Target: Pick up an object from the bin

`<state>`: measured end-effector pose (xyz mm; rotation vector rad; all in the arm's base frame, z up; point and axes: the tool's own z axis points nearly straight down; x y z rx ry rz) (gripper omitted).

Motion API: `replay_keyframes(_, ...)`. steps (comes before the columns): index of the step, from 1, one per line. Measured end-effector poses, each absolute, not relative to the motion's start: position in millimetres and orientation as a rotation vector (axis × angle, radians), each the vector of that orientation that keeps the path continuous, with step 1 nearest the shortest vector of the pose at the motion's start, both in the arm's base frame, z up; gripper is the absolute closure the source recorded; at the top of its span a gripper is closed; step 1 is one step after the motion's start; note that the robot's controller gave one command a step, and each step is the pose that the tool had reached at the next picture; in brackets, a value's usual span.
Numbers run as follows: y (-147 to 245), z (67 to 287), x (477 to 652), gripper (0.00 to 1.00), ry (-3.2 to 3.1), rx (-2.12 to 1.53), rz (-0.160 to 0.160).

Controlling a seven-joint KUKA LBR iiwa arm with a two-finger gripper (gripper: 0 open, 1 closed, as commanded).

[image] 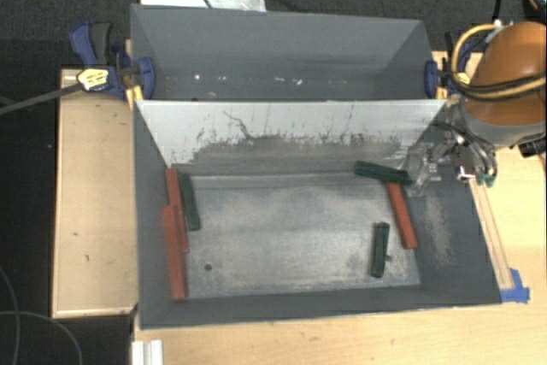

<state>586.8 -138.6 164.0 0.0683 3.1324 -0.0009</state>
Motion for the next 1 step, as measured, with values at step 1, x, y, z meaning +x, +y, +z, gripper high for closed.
replay_keyframes(1,-139.0,192.9,588.2,1.00,3.133,0.077,-0.001)
